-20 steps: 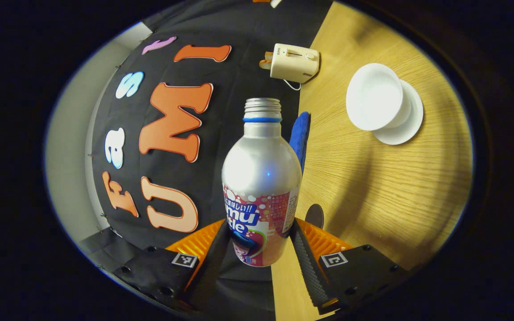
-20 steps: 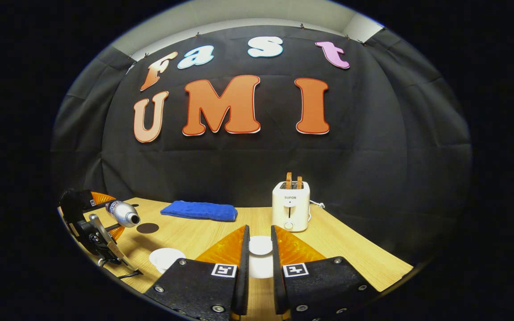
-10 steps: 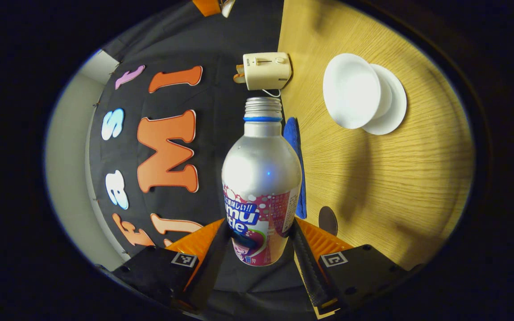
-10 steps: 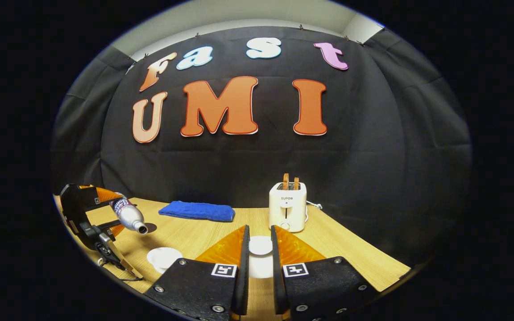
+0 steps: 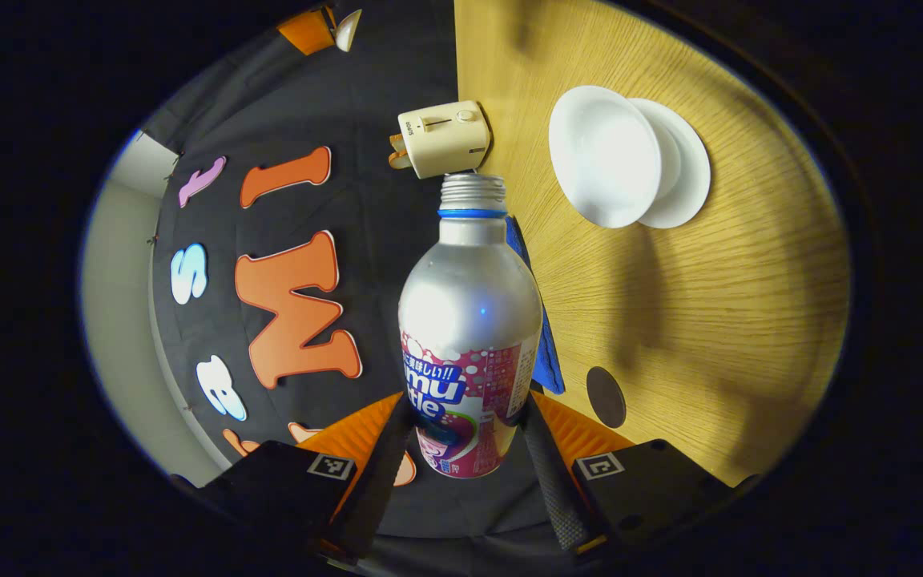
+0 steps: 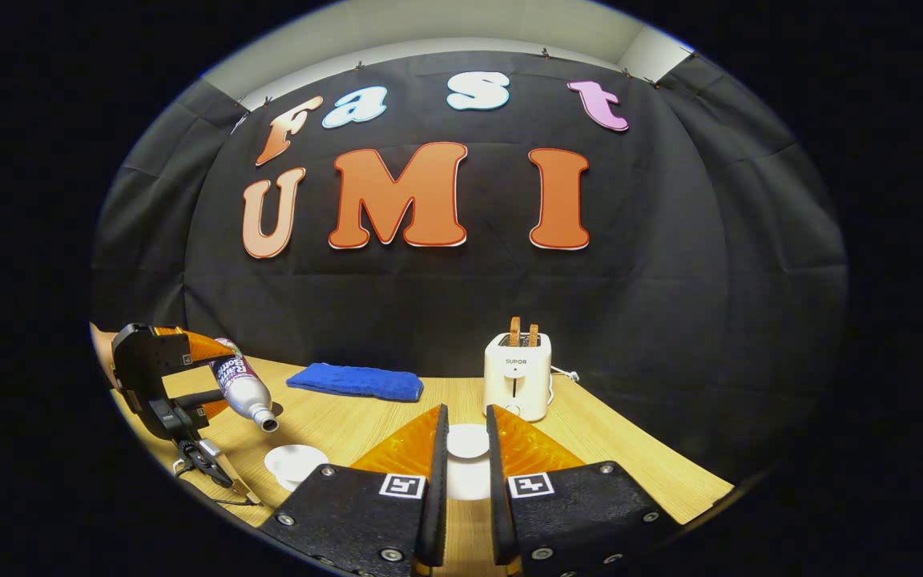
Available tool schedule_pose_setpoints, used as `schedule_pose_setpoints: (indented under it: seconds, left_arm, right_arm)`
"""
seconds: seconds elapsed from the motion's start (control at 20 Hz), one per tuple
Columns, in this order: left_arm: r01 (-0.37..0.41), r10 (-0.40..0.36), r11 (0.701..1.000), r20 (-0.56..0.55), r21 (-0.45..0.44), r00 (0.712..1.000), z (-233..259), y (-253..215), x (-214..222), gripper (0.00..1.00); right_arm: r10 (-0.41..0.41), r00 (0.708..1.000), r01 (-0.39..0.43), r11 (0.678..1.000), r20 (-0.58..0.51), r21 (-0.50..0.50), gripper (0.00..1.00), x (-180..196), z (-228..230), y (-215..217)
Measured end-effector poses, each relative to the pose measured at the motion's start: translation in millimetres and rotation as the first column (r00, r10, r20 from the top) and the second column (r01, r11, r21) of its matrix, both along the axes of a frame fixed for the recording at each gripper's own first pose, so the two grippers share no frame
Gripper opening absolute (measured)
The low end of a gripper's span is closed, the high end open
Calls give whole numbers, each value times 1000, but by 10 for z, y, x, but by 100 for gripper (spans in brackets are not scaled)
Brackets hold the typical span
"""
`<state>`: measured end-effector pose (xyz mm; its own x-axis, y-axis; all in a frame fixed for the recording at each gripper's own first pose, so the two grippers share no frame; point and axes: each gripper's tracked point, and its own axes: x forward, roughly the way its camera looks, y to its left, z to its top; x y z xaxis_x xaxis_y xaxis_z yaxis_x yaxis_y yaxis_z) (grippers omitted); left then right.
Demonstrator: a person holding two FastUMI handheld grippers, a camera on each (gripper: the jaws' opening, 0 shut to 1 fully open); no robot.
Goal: Open the teacup lid with one hand, grasp the water bottle and pour water into the teacup with the other hand; after pouring, place the water bottle on the coaster and then close the teacup lid.
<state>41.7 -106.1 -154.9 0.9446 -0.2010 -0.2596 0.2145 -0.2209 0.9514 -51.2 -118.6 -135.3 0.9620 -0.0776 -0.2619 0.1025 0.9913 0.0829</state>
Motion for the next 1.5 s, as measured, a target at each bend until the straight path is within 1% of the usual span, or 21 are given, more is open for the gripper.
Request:
schedule_pose_setpoints:
  seconds: [0.05,0.2,0.25,0.35,0.4,0.45,0.5,0.6,0.65,0.85,0.95,1.1,1.4,1.45,1.5]
  left_arm:
    - [9,-9,1000,0,17,1000,-1,-18,13,86]
    - [27,-27,998,10,53,1000,18,-27,23,86]
    - [31,-31,998,9,61,999,9,-30,15,82]
    - [42,-43,996,17,81,999,28,-51,39,89]
    - [47,-49,995,23,90,999,57,-54,38,85]
    - [51,-53,994,24,98,998,60,-54,47,88]
    - [52,-55,993,29,105,998,79,-51,46,86]
    - [60,-66,991,45,121,997,117,-66,67,86]
    - [64,-72,989,54,130,996,122,-71,76,88]
    - [64,-76,986,70,155,995,177,-50,110,82]
    - [64,-78,984,80,164,994,202,-42,129,85]
    - [68,-86,982,97,174,992,238,-42,158,83]
    - [78,-104,975,119,207,987,353,-45,220,83]
    - [81,-108,974,119,211,987,364,-57,236,86]
    - [83,-111,973,122,215,986,378,-65,246,86]
  right_arm:
    - [2,1000,-2,1000,1,-4,23,-4,-1,2]
    - [1,1000,-1,1000,3,-7,23,17,8,-15]
    - [0,1000,0,1000,3,-5,23,16,9,-16]
    - [-2,1000,2,1000,3,-2,23,26,15,-24]
    - [-3,1000,3,1000,5,0,24,36,19,-29]
    - [-1,1000,1,1000,6,2,23,26,19,-30]
    - [-4,1000,4,1000,8,3,24,28,24,-38]
    - [-5,1000,5,1000,11,7,23,21,25,-47]
    - [-6,1000,6,1000,13,10,23,16,31,-51]
    - [-9,1000,9,1000,18,15,23,-1,46,-67]
    - [-7,1000,7,1000,21,16,23,-21,66,-62]
    - [-9,999,8,1000,30,19,23,-32,102,-69]
    - [-3,999,3,1000,43,3,23,-44,163,-51]
    - [-3,999,3,1000,43,6,23,-45,167,-58]
    - [-1,999,0,1000,44,7,24,-39,162,-54]
